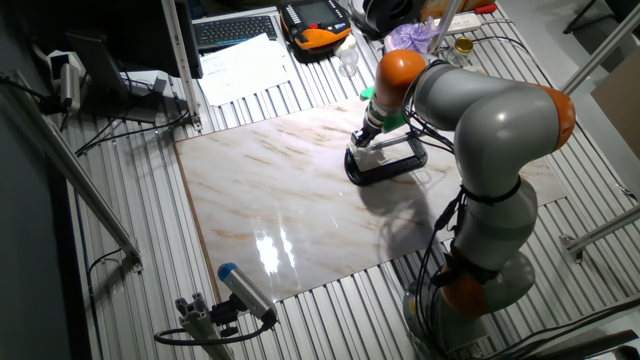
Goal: Screw the lid onto the jar
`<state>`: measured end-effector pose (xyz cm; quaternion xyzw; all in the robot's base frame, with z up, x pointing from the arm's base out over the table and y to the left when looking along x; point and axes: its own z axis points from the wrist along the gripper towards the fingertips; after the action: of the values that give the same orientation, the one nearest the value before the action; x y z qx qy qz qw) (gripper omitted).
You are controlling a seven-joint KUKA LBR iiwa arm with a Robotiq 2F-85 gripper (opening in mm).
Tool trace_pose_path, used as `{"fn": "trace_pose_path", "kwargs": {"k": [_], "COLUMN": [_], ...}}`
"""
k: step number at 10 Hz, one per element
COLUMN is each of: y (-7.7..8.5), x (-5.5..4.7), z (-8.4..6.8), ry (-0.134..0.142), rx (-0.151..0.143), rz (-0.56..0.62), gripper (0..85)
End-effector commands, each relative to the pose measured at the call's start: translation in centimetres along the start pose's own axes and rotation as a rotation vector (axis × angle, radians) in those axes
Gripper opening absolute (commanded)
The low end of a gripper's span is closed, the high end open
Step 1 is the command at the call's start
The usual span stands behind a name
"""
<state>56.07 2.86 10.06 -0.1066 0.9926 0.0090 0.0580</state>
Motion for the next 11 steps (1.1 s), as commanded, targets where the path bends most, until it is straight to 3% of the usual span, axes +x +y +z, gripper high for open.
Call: {"fn": "trace_pose_path", "kwargs": {"k": [1, 11], "y": [0.00, 0.06], "x": [0.03, 0.25], "z": [0.10, 0.48], "ry": [0.000, -0.002], "rx": [0.002, 0.001], "rz": [0.001, 0.006], "gripper": [0.0, 0.0]}}
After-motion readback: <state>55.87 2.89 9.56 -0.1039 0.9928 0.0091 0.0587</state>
